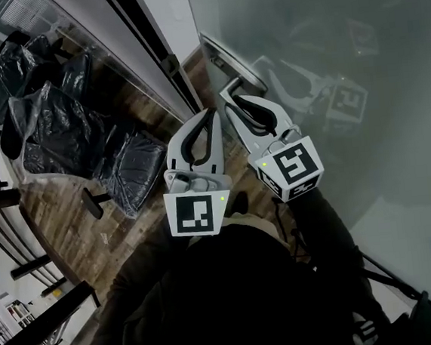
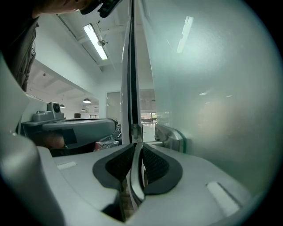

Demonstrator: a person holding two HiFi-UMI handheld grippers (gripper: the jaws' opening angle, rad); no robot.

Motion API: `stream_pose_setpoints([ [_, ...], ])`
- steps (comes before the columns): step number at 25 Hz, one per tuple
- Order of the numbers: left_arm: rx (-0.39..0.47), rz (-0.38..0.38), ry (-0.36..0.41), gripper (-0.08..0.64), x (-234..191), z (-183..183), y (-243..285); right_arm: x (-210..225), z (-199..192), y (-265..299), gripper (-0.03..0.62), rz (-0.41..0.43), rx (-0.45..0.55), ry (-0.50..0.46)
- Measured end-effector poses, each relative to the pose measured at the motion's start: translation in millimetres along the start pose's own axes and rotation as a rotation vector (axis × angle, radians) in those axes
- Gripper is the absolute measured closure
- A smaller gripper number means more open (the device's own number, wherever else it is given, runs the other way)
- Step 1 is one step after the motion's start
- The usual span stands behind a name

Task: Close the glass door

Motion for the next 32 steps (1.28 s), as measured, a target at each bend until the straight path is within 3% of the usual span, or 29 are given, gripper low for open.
stream_pose_setpoints([
  [8,0.023,-0.015,0.001,0.563,-8.8,0.4,-31.3,-12.1,-2.0,-4.1,0.53,-0.01,0.002,0.012],
  [15,0.009,-0.046,0.007,0.563,-18.4,2.2,-54.8,-21.0,3.7,-7.2,0.532,-0.032,-0.009,-0.033],
  [32,0.014,0.026,0.022,0.563,-5.9,17.2,-79.9,-48.6,1.7,-15.8,0.531,0.028,-0.02,-0.008],
])
Point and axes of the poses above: the fingertips, and each gripper's own axes: y forward along the fingers, x to its right, z out of its top, the point moved 4 cm from there along -y, backward along the fingers, and after that the axes turned 14 degrees about -z, right-handed, at the moved point
